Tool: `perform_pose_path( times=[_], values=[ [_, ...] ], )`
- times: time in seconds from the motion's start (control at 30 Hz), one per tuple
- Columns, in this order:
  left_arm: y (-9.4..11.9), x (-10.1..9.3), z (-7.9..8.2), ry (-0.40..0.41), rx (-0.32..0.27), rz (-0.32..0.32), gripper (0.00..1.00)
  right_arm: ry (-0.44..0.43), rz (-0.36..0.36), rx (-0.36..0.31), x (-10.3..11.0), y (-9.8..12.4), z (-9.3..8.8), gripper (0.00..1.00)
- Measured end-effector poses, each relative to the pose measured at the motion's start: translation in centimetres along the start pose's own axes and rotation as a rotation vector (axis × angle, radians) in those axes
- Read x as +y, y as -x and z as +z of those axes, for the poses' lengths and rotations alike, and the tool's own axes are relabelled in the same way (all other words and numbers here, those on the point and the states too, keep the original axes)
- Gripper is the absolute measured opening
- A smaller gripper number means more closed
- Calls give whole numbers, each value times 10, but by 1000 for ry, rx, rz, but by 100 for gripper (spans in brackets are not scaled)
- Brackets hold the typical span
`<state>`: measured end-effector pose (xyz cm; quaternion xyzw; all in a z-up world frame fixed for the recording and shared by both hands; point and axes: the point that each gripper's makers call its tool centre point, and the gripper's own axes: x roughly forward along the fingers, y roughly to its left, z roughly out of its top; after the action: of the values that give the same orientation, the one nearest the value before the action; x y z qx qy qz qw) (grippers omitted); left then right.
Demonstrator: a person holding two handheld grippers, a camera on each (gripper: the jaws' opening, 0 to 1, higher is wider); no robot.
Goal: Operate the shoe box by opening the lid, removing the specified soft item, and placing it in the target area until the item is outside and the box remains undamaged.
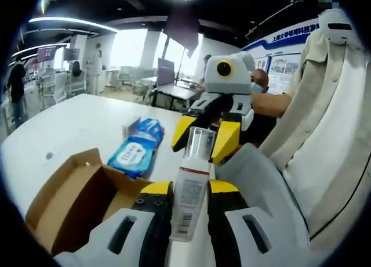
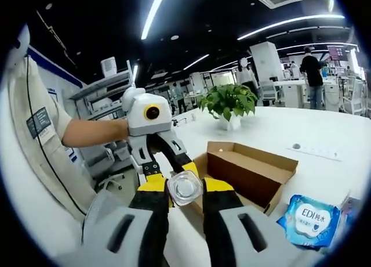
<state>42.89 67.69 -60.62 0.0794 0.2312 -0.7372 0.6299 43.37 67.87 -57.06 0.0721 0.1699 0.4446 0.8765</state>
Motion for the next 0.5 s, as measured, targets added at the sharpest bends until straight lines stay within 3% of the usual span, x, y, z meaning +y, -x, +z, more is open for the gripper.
perform_pose_path(
  times=[0.3, 0.5],
  values=[
    [-1, 2, 3, -26, 8, 11, 21, 7, 7, -5, -3, 0, 3, 17],
    [0, 7, 4, -35, 12, 31, 26, 9, 15, -8, -4, 0, 5, 17]
  ],
)
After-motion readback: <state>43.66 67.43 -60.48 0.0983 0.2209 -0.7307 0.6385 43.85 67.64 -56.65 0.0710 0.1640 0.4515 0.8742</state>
